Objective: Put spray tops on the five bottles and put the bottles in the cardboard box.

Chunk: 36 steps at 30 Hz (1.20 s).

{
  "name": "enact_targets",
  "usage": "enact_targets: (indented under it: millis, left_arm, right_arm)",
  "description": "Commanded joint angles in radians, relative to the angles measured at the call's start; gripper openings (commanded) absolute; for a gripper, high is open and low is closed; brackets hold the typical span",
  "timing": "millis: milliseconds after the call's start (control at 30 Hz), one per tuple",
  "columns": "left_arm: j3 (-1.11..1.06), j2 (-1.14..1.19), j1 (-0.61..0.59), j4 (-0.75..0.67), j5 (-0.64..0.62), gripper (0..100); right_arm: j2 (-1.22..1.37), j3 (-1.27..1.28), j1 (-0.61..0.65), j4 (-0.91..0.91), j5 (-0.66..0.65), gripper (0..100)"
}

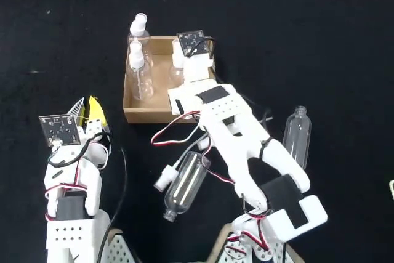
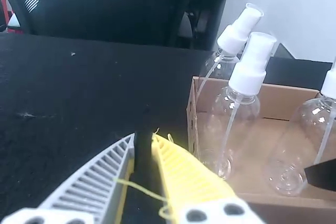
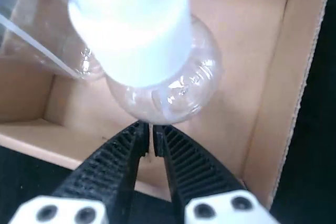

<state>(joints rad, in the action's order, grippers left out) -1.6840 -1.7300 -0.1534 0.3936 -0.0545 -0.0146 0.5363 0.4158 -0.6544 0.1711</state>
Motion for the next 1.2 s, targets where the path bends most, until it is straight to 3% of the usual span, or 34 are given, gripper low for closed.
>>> enact_targets:
  millis: [0,1167]
  left_arm:
    - [-0.021,0.005,-0.007,-0.021,0.006,5]
    - [-0.021,0.005,-0.008,-0.021,0.006,5]
  right_arm:
    - [-0.001,-0.061,-0.031,0.043,0.0,1.1]
    - [-0.01,-0.053,-0.023,-0.006,0.005,1.1]
